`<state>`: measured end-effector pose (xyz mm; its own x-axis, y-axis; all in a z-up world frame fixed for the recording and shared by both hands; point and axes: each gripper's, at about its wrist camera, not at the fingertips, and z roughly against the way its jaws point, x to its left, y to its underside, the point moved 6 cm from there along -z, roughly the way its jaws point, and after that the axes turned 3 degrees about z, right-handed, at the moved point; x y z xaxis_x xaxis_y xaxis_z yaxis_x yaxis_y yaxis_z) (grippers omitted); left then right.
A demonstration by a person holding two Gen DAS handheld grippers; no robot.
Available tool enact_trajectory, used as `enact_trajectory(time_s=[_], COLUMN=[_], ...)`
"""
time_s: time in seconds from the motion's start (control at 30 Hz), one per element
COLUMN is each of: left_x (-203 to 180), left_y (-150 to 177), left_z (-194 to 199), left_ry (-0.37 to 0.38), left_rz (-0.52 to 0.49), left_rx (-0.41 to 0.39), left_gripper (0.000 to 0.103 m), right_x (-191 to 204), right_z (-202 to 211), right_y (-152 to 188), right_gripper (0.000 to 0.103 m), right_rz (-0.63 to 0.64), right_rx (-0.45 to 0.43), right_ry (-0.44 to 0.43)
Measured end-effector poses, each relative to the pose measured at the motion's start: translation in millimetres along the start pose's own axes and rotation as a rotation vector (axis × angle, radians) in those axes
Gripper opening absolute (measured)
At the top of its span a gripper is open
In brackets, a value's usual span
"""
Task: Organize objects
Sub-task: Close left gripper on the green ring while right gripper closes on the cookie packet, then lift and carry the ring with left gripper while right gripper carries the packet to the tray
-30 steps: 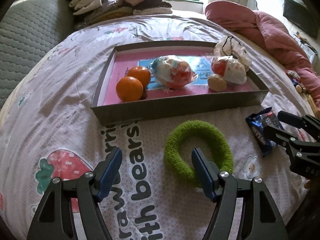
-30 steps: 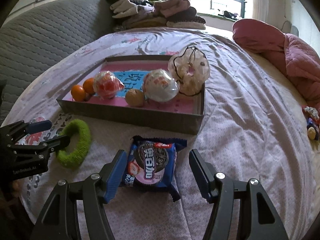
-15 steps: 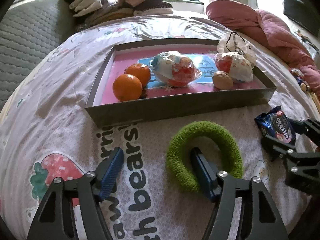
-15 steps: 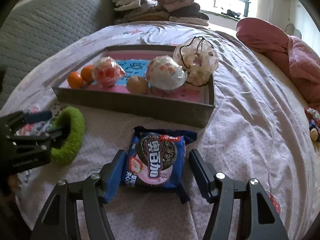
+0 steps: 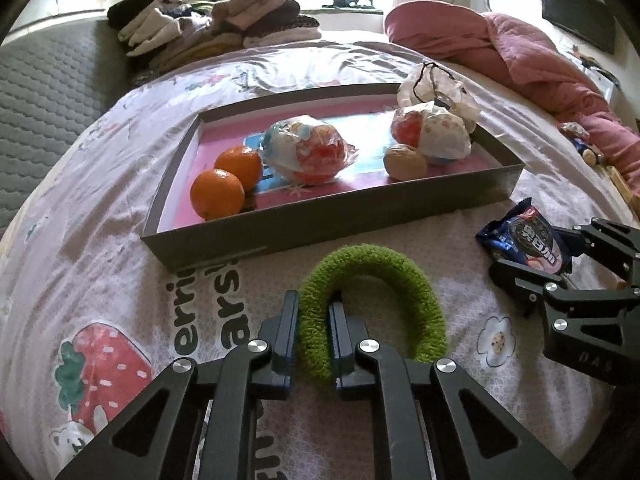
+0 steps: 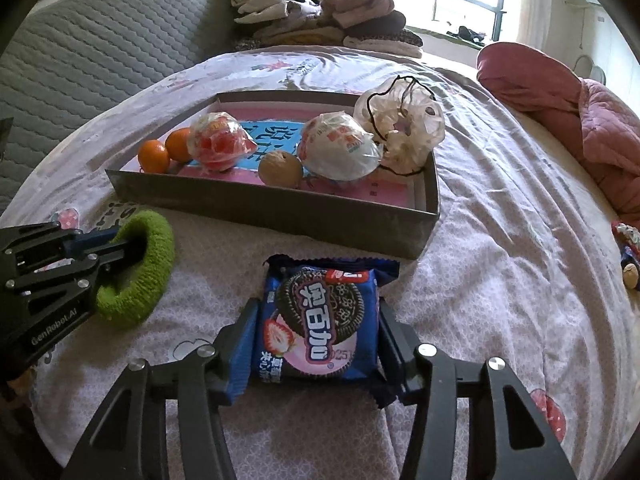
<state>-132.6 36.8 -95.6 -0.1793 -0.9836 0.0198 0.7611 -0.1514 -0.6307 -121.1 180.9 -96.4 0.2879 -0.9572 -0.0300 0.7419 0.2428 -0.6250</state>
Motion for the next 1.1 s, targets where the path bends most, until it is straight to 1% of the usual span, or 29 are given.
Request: enact_trajectory(time_s=[0.23, 0.53, 0.9, 1.1], left_x=[3.1, 7.2, 7.9, 13.0], left_y=[-4.6, -12.9, -30.6, -48.2], left_z=[6.2, 21.9, 43.6, 55.5], left_ry=[0.015, 0.021, 0.01, -0.005], left_rz=[0.02, 0.038, 0.033, 0.032], left_rx=[-0.013, -0.056, -0.128, -0.177], left_gripper=[0.012, 0.012, 0.012, 0.012], right_x=[0.3, 3.2, 8.3, 7.1], right_z=[6.1, 32.1, 59.0, 73.8], right_y=[-3.7, -21.0, -43.7, -59.3], right_gripper=[0.052, 0.052, 0.052, 0.052], right_rz=[-0.004, 0.001, 0.017, 0.027], right_rx=[-0.023, -0.13, -0.229, -0.276], right_ry=[-0.012, -0.021, -0.038, -0.034])
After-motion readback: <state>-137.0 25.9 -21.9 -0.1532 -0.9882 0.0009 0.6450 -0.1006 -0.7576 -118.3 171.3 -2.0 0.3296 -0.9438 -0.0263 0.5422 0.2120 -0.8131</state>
